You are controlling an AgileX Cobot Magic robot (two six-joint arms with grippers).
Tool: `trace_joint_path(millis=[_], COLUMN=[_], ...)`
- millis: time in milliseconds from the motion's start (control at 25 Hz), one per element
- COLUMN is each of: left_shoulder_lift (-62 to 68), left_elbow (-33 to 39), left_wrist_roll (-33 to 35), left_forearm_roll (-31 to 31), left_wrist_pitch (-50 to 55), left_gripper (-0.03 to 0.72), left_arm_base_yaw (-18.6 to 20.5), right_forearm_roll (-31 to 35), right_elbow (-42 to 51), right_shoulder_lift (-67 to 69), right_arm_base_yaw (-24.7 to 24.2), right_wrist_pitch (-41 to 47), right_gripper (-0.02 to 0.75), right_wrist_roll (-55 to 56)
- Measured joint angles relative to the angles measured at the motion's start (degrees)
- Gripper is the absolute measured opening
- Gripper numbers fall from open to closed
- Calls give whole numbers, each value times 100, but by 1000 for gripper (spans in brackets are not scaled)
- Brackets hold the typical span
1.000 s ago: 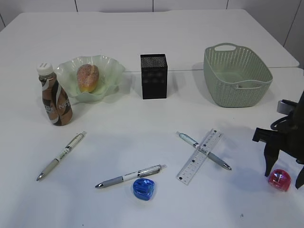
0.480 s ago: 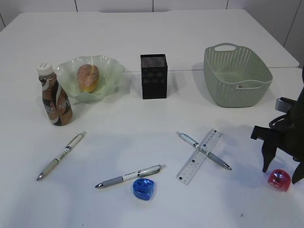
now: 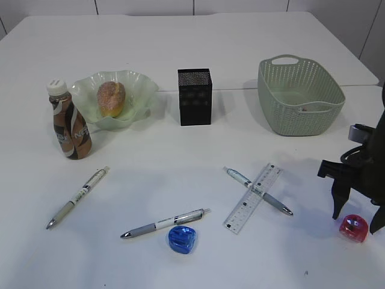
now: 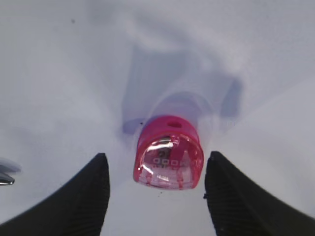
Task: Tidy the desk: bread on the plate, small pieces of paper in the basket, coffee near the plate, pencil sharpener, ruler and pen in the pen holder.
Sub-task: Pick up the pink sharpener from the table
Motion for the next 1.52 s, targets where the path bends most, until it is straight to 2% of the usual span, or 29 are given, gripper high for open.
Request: trace_joint_path(millis=[1360, 1520], left_shoulder_lift=[171, 169], left_elbow=[0, 0], left_wrist_roll=[0, 0], left_forearm_roll=[9, 9], left_wrist_pitch=[0, 0], left_gripper=[526, 526], left_arm_base_yaw=[0, 0], right_forearm_roll=[92, 117], right_elbow=[0, 0], right_shoulder_lift=[467, 467], right_arm_base_yaw=[0, 0], right_wrist_pitch=[-168, -189], right_gripper=[477, 411], right_wrist_roll=[0, 0])
